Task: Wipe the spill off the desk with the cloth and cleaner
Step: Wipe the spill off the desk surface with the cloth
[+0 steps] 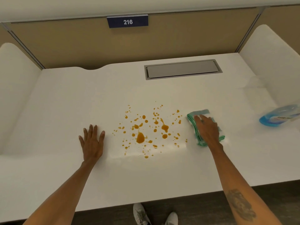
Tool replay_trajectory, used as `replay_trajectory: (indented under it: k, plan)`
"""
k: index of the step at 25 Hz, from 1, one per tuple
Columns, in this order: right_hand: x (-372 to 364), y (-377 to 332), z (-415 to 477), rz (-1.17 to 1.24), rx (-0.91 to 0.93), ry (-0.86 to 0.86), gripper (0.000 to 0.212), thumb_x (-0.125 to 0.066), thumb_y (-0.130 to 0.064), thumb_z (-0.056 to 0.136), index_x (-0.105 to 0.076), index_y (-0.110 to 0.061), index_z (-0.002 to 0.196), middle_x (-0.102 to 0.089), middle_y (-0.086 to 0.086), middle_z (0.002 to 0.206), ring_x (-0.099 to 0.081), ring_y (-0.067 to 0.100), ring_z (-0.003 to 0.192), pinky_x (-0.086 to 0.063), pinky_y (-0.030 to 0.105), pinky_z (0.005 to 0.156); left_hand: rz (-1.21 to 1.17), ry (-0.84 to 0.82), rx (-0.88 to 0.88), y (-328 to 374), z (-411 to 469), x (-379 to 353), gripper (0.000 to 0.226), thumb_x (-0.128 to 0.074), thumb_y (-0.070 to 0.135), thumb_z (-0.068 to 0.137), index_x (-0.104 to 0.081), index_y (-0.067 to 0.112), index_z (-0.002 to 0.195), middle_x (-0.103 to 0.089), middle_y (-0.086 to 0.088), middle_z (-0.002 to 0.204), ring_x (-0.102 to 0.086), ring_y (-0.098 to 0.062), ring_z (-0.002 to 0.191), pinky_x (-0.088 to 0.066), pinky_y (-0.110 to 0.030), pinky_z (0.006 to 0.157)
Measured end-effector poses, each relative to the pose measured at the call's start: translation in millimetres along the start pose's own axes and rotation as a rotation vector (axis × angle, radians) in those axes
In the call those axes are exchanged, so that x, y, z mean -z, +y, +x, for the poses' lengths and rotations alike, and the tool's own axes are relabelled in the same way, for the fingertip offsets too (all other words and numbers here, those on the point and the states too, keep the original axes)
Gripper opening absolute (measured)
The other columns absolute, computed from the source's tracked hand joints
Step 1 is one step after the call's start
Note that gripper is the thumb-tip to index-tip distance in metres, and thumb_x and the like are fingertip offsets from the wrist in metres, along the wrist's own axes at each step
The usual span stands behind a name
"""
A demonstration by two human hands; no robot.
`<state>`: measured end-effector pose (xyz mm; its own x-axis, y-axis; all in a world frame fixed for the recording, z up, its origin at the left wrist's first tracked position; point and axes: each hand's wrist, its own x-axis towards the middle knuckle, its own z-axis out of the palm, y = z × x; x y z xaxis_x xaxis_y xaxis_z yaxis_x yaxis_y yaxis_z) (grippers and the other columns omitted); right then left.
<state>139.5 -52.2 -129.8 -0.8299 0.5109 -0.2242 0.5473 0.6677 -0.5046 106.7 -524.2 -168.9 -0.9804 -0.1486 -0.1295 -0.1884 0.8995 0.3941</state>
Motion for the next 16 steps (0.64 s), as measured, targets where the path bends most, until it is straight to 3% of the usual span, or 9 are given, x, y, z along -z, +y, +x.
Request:
replay_trajectory:
  k: [2,5,7,11,16]
  plan:
    - [-1.6,4.8,9.1,-0.024,0.041,0.024,0.059,-0.03,-0.052,0.098,-0.045,-0.02,0.146,-0.037,0.015,0.157,-0.029,0.041,0.144,-0.02,0.06,0.117,0.014,0.036,-0.023,3.4,7.0,0.3,0.062,-0.026,0.045,0.107,-0.02,0.013,0.16,-0.011,-0.004,0.169,0.005,-0.025,0.157,0.009,-0.047,0.124]
    - [-19.3,15.2,15.7,-0.223,0.082,-0.102,0.062,-0.02,-0.056,0.103,-0.008,-0.032,0.158,0.002,0.0,0.168,0.007,0.03,0.154,0.006,0.061,0.12,0.045,-0.002,-0.048,6.8,14.7,-4.6,0.061,-0.024,0.042,0.108,-0.012,0.014,0.161,-0.003,-0.004,0.17,0.011,-0.025,0.156,0.013,-0.047,0.124]
    - [-33.0,23.2,13.5,-0.323,0.103,-0.054,0.069,-0.016,-0.066,0.099,0.003,-0.035,0.158,0.009,-0.002,0.168,0.011,0.027,0.154,0.011,0.06,0.117,0.119,-0.011,-0.054,6.5,13.1,-11.7,0.061,-0.022,0.042,0.108,-0.007,0.016,0.161,0.001,-0.004,0.17,0.012,-0.025,0.156,0.012,-0.048,0.125]
    - [-40.8,25.7,22.6,-0.389,0.139,0.101,0.07,-0.022,-0.066,0.098,-0.009,-0.033,0.158,0.001,0.001,0.168,0.002,0.03,0.155,-0.001,0.064,0.119,0.168,0.025,-0.057,3.9,14.6,-18.5,0.062,-0.02,0.043,0.107,-0.004,0.019,0.162,0.003,0.001,0.17,0.012,-0.024,0.156,0.01,-0.047,0.125]
    - [-36.5,21.5,55.6,-0.325,0.164,0.11,0.062,-0.032,-0.063,0.098,-0.029,-0.033,0.152,-0.007,-0.004,0.168,-0.003,0.027,0.155,-0.006,0.058,0.12,0.19,0.043,-0.066,1.0,18.7,-24.1,0.061,-0.018,0.045,0.107,-0.004,0.022,0.162,0.002,0.003,0.17,0.012,-0.024,0.156,0.009,-0.047,0.125]
